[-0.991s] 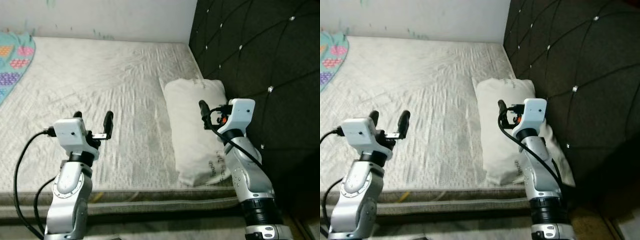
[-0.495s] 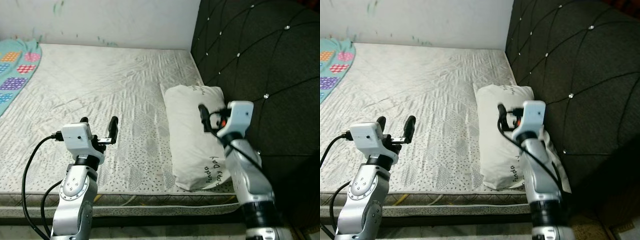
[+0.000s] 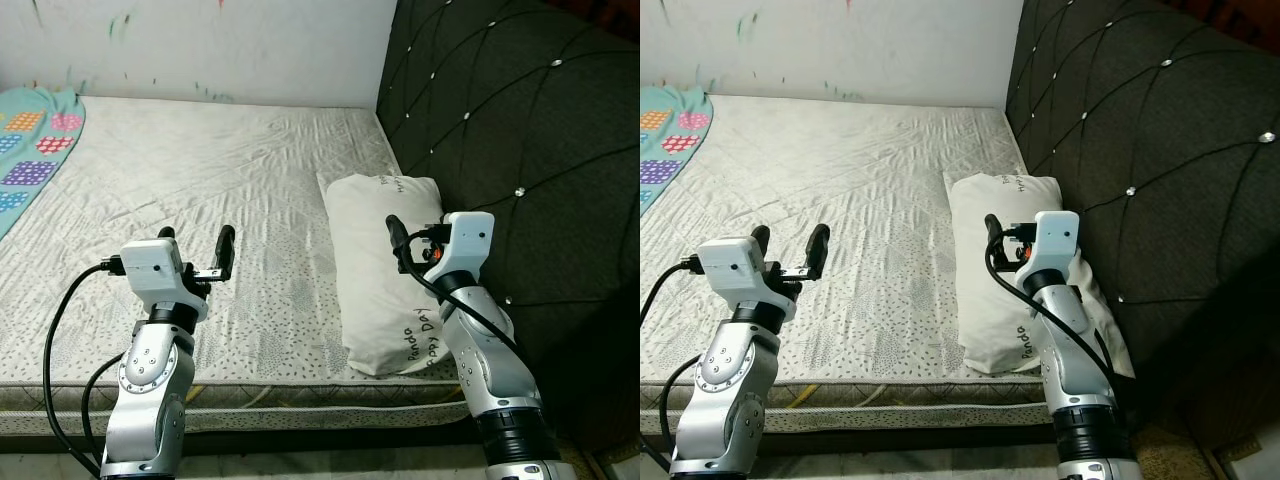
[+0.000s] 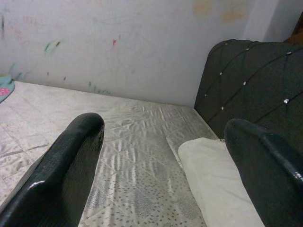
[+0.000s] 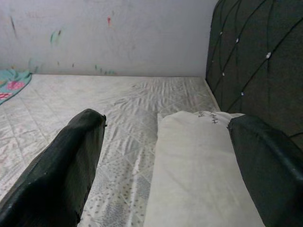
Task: Clean up the room
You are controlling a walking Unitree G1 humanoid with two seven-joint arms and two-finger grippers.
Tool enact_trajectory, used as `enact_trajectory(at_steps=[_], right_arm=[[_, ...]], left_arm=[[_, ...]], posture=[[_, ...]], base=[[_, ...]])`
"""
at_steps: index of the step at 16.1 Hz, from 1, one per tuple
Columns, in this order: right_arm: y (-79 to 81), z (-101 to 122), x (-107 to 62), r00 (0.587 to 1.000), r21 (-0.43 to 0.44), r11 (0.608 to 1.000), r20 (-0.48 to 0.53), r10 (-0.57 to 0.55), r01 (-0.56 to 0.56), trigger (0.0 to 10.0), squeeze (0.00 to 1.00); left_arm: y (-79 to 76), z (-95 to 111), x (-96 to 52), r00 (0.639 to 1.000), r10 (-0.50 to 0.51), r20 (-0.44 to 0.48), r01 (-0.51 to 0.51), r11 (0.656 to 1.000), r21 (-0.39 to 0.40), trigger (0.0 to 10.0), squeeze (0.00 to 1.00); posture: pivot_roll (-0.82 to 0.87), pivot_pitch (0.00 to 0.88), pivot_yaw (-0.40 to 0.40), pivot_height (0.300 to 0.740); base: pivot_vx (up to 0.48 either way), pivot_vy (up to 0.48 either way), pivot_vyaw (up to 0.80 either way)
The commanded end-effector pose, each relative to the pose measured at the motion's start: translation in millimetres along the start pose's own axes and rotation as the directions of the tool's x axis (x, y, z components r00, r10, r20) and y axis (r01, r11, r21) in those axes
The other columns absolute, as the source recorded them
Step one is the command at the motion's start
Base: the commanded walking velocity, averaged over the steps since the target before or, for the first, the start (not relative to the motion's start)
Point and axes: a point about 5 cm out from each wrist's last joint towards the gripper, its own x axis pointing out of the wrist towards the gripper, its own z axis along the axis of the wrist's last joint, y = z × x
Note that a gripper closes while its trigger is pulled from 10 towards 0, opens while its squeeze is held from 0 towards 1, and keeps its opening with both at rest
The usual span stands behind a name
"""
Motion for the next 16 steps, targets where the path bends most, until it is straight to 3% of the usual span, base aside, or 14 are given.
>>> enact_trajectory(at_steps=[1, 2, 6, 16], right_arm=[[-1.2, 1.2, 2.1, 1.0, -0.019, 1.0, -0.009, -0.005, 0.005, 10.0, 0.84], [-2.9, 0.0, 1.9, 1.0, -0.022, 1.0, -0.014, -0.01, 0.009, 10.0, 0.0], [-3.8, -1.2, 2.1, 1.0, -0.055, 0.998, -0.018, -0.019, 0.018, 10.0, 0.0], [-7.3, -5.2, 1.9, 0.998, -0.058, 0.997, -0.032, -0.045, 0.044, 10.0, 0.0]], left_arm=[[-0.5, -0.7, -0.8, 1.0, 0.002, -0.002, -0.002, 1.0, 0.001, 10.0, 0.0], [-0.7, -1.5, -2.0, 1.0, 0.005, -0.005, -0.005, 1.0, 0.0, 10.0, 0.0], [-1.7, -1.4, -0.4, 1.0, -0.001, -0.005, 0.001, 1.0, -0.015, 10.0, 0.0], [-7.9, 0.4, -0.3, 0.998, -0.062, 0.004, 0.062, 0.998, -0.034, 10.0, 0.0]], posture=[[-0.01, 0.0, -0.061, 0.74], [-0.01, 0.0, -0.062, 0.74], [-0.02, 0.0, -0.06, 0.74], [-0.02, 0.0, -0.059, 0.74]], base=[[0.0, 0.0, 0.0], [0.0, 0.0, 0.0], [0.0, 0.0, 0.5], [0.0, 0.0, 0.0]])
